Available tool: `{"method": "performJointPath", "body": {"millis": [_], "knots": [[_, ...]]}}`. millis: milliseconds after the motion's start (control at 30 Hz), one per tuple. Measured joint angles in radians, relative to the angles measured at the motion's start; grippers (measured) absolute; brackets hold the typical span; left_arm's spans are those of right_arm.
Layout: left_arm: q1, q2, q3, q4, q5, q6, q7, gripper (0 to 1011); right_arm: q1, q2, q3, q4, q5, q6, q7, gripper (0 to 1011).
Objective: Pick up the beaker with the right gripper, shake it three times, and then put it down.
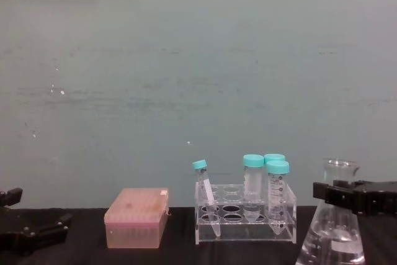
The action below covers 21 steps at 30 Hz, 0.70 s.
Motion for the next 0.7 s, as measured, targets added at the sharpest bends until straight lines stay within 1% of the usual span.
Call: {"method": "performJointPath", "body": {"millis": [700], "knots": [[0.0,0.0,0.0,0.0,0.0,0.0,0.0,1000,0.004,-0.003,-0.016,0.005,0.003,0.016,0.0,453]]}}
